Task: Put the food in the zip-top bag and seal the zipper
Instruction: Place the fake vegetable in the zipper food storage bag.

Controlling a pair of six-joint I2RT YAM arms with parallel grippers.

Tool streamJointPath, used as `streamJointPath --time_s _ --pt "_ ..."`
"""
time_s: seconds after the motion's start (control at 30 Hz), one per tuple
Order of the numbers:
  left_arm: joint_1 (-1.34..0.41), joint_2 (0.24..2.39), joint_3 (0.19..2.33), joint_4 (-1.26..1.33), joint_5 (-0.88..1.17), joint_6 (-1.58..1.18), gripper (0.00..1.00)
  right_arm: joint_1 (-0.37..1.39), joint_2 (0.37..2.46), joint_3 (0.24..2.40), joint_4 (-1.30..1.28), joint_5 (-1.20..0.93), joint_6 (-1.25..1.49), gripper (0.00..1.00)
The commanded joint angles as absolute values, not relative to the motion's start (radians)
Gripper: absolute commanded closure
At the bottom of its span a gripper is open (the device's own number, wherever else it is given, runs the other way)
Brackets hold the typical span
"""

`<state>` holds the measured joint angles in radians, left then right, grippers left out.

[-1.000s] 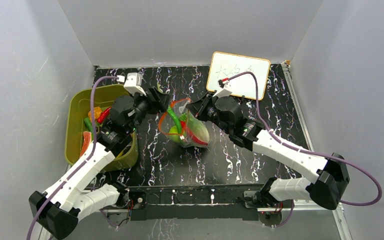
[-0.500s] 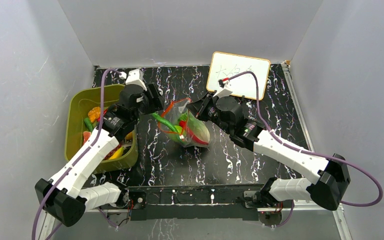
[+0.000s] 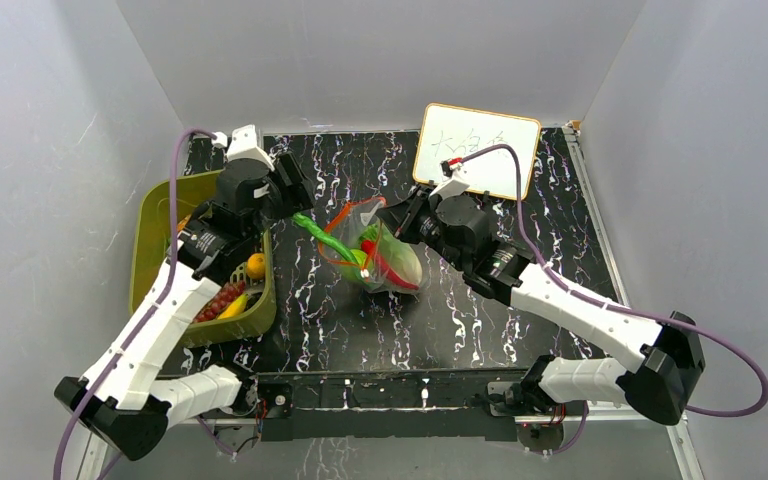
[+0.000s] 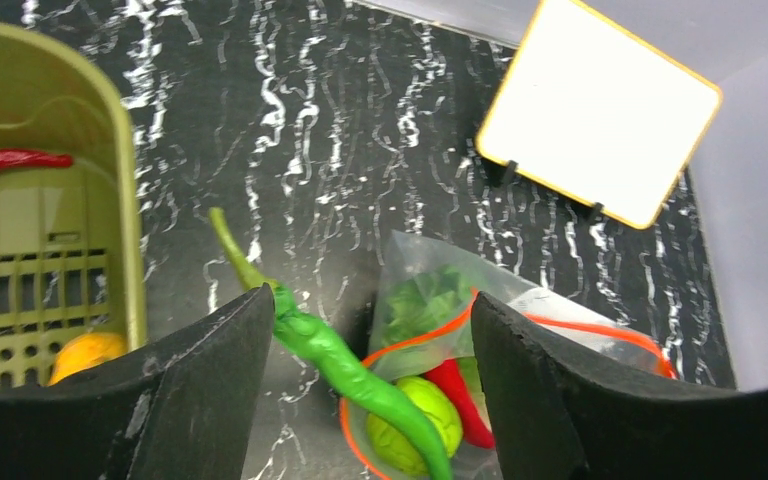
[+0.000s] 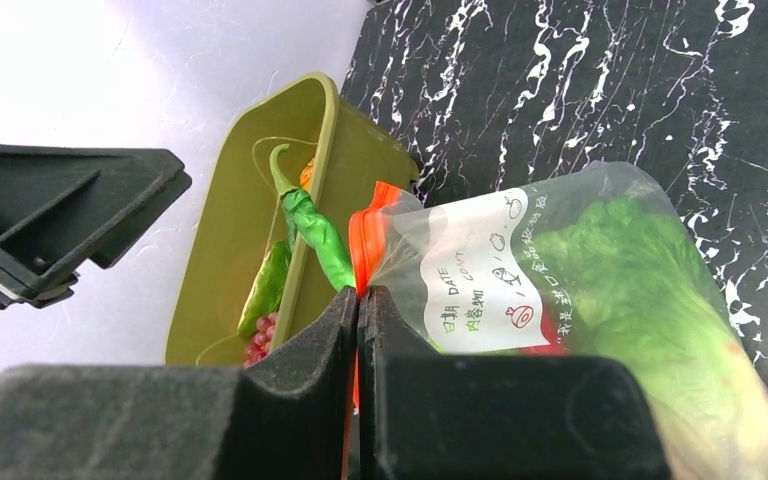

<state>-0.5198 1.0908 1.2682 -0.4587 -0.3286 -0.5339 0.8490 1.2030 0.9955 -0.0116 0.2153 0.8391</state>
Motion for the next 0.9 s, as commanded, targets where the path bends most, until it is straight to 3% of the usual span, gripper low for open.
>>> streamJointPath --time_s 0.0,0.27,0.57,0.77,0.87 --pt "-0.503 1.071 1.26 -0.56 -0.428 -0.526 0.28 0.848 1.15 1.001 0.108 0.246 0.833 1.0" --pt "-0.355 1.091 1.209 -0.502 -0.207 -0.605 0.3 0.848 1.134 0.995 0.105 0.243 0.829 1.0" --pt "-0.333 1.089 1.173 -0.5 -0.199 -0.635 0.3 0.848 1.115 0.974 0.115 0.25 0.838 1.0" --pt "-0.322 1.092 1.091 -0.43 -0.168 -0.683 0.42 0.848 1.112 0.977 0.106 0.24 0.836 1.0" --pt "-0.314 1.108 1.067 -0.415 -0.171 -0.697 0.42 0.848 1.112 0.981 0.099 0.235 0.835 1.0"
